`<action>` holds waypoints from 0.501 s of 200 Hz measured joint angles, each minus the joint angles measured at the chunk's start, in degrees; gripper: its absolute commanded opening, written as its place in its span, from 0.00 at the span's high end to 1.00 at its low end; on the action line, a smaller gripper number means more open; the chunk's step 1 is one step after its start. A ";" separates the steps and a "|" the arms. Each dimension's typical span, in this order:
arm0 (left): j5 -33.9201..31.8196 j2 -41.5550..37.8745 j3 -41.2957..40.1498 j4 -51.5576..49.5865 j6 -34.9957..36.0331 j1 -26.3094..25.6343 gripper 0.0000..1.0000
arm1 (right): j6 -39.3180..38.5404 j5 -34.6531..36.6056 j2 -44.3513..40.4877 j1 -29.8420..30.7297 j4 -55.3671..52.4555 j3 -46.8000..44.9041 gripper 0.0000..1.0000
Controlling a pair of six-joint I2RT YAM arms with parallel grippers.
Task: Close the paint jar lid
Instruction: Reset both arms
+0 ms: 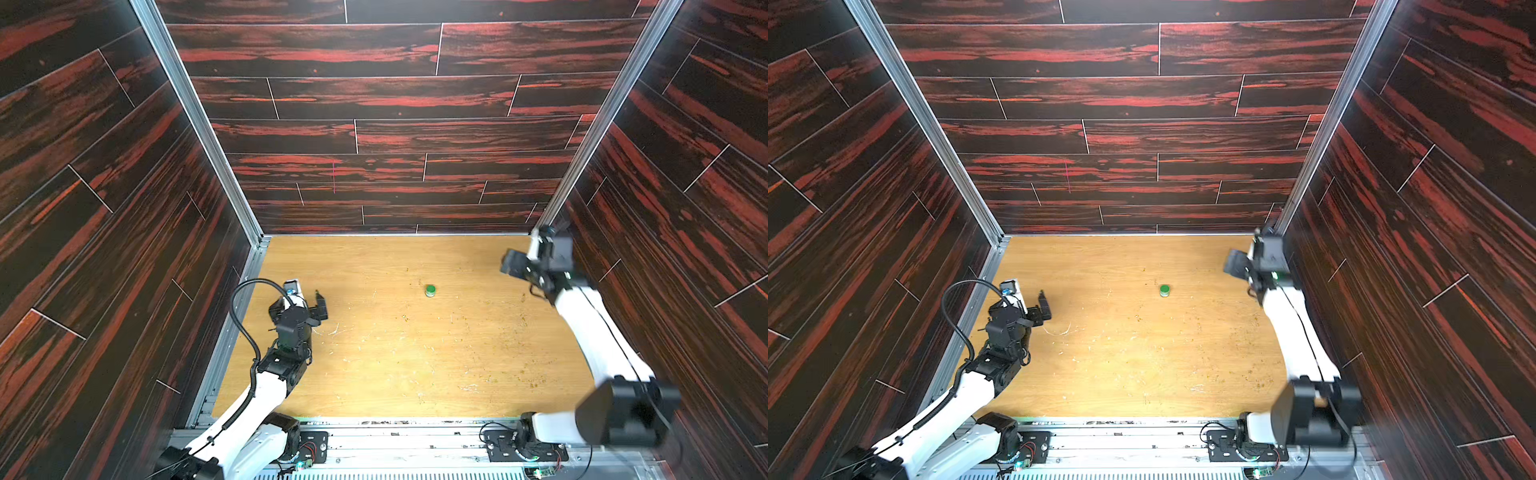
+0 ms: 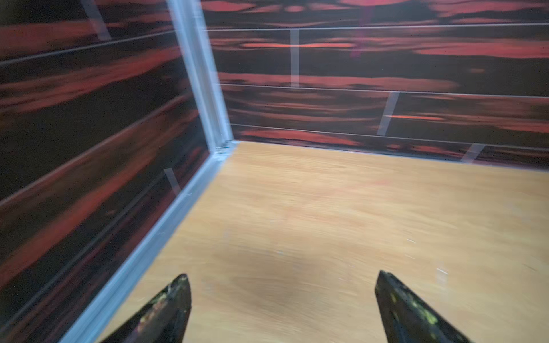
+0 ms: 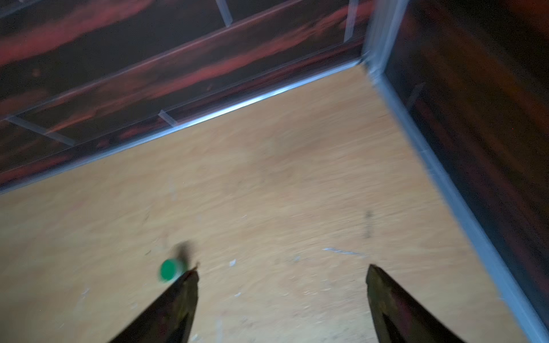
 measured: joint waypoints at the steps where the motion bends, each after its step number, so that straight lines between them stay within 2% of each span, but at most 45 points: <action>1: -0.11 0.11 -0.07 0.15 0.04 0.07 0.00 | -0.02 0.26 -0.66 0.02 0.87 -1.22 0.04; 19: -1.64 1.33 -1.38 2.05 1.18 0.90 0.00 | -0.76 1.53 -5.42 1.29 10.38 -15.74 0.04; 47: -2.14 1.73 -8.63 12.11 3.32 2.03 0.00 | -3.15 2.93 -5.14 1.73 25.75 -33.05 0.05; 74: 0.48 7.74 -15.69 22.12 4.07 5.38 0.00 | -6.38 3.34 2.54 2.71 44.13 -41.05 0.04; 100: 2.71 22.27 -14.95 32.92 4.55 8.15 0.00 | -11.91 3.89 11.87 5.68 64.74 -44.39 0.02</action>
